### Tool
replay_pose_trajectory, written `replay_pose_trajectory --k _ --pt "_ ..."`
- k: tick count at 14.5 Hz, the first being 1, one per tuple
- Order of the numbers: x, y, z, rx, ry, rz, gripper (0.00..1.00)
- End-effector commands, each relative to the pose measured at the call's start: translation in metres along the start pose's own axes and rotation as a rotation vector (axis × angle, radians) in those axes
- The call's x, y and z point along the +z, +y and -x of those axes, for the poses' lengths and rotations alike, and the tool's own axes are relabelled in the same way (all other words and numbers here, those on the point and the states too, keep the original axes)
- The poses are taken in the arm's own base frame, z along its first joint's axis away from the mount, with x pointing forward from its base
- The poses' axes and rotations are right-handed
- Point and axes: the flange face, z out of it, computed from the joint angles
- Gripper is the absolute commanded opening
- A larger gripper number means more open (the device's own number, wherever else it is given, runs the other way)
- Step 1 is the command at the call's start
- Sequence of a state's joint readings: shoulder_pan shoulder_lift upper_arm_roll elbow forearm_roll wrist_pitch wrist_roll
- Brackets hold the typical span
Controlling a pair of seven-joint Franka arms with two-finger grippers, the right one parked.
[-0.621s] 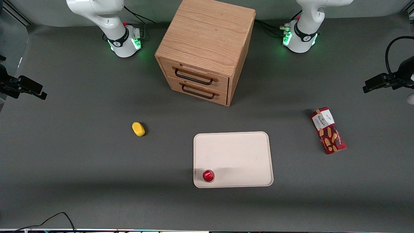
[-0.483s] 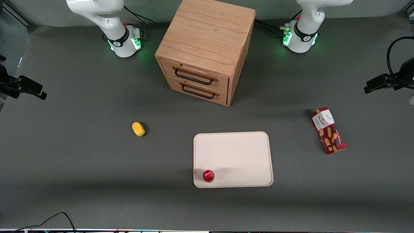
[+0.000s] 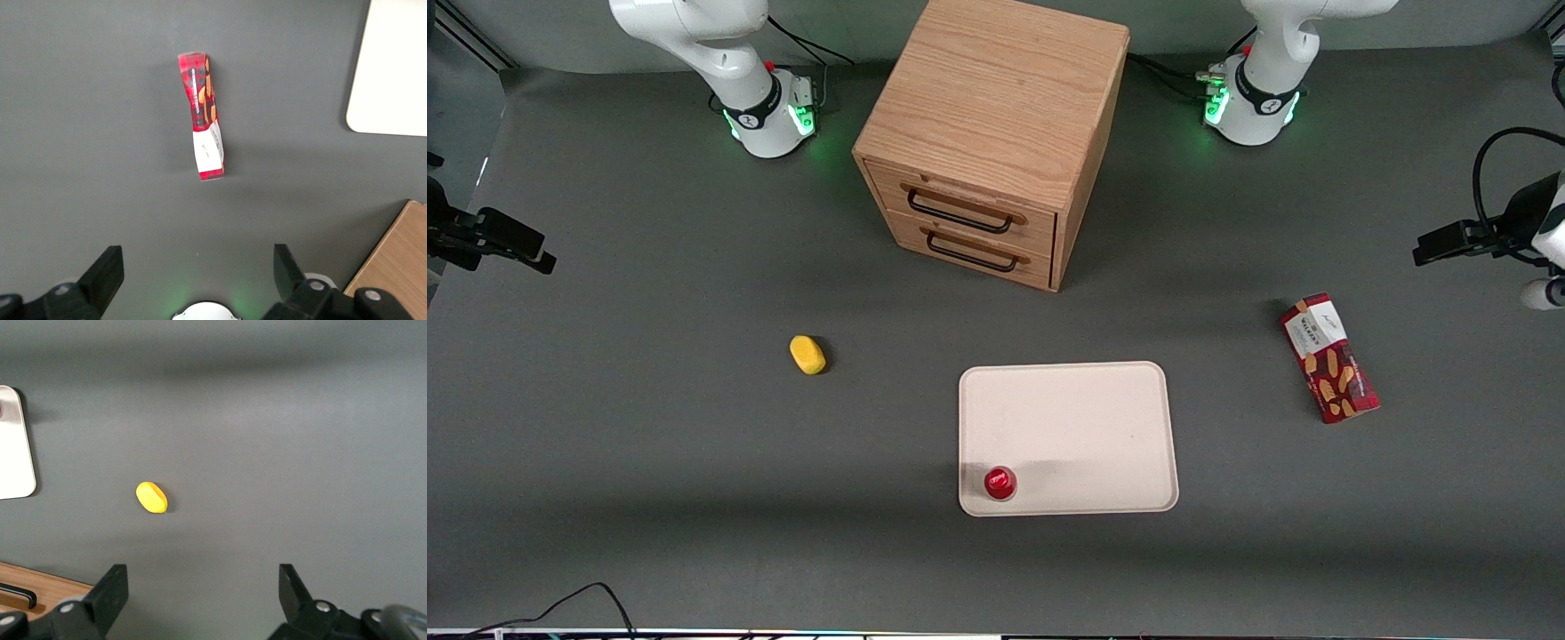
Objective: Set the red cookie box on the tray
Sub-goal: 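Move the left gripper down toward the red plaid shortbread box, then close the left gripper on the end of the red shortbread box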
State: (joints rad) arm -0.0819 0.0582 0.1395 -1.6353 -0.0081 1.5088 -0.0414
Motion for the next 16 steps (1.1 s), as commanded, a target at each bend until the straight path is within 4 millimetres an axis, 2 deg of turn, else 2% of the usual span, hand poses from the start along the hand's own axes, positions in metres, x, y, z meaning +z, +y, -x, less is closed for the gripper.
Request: replay_pose_trajectory --k 1,6,8,13,16 --pt "0.043 -0.005 0.004 0.016 0.006 -0.01 1.0" --pt "0.176 -0.012 -0.003 0.008 0.15 -0.002 1.0" --pt "0.223 -0.019 -0.006 -0.004 0.221 -0.005 1.0" --pt "0.302 -0.02 -0.037 -0.042 0.289 -0.009 1.0" --pt "0.332 -0.017 -0.048 -0.095 0.31 0.021 1.0"
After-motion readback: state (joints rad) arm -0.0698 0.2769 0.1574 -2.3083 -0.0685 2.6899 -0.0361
